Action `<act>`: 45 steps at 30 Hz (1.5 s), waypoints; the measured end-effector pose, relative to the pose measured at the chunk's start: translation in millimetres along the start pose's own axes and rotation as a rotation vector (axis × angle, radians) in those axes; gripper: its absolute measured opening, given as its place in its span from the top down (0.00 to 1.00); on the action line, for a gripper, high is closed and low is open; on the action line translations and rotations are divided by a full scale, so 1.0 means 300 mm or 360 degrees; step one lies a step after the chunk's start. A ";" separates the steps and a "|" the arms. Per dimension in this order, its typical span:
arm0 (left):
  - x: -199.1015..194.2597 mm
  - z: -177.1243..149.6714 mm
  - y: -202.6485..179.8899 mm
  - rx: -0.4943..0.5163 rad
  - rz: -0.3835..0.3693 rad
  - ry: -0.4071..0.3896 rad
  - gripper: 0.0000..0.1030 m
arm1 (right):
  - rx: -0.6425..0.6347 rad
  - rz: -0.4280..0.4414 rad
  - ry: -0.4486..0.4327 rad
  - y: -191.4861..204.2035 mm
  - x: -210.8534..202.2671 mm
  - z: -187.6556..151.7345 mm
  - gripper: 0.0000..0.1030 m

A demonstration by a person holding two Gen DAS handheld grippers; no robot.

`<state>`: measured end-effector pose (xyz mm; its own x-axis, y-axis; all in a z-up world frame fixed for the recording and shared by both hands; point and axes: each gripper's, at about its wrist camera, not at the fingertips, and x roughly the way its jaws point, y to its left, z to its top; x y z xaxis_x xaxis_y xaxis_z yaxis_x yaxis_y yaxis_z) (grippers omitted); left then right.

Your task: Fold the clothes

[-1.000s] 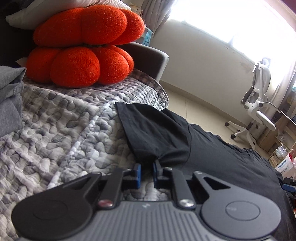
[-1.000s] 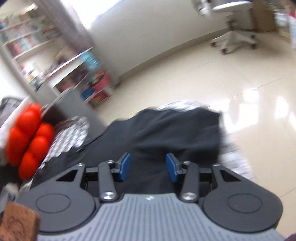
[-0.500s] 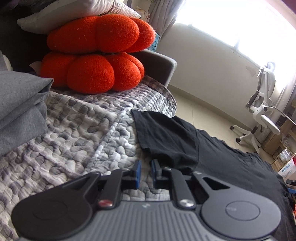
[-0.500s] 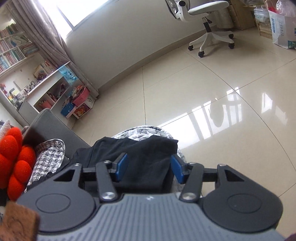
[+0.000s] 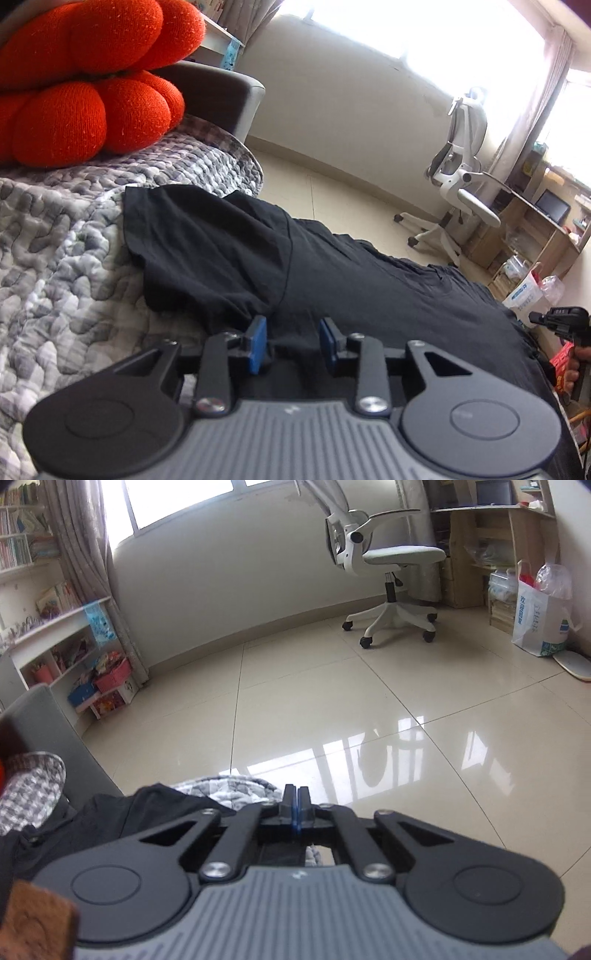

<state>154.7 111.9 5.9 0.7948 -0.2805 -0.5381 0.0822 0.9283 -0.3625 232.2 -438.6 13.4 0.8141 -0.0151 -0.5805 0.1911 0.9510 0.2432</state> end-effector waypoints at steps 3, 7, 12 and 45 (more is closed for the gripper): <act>-0.007 0.005 0.001 -0.0018 0.0016 0.0004 0.74 | -0.0051 0.0075 0.0028 0.020 -0.025 -0.027 0.95; -0.066 0.000 -0.003 -0.0010 0.0052 -0.0038 0.74 | -0.0068 0.0261 0.0019 0.078 -0.135 -0.052 0.87; -0.151 -0.077 -0.027 0.0039 0.0039 -0.0012 0.69 | -0.0276 0.0500 0.0150 0.201 -0.250 -0.152 0.69; -0.701 -0.493 0.047 0.0116 -0.0028 -0.0019 0.68 | -0.0697 0.0526 0.0181 0.138 -0.859 -0.668 0.69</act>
<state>-100.2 147.7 1.4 0.8002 -0.2941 -0.5228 0.1392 0.9388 -0.3151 -79.6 -333.3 17.3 0.7230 0.3159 -0.6144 -0.3296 0.9393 0.0951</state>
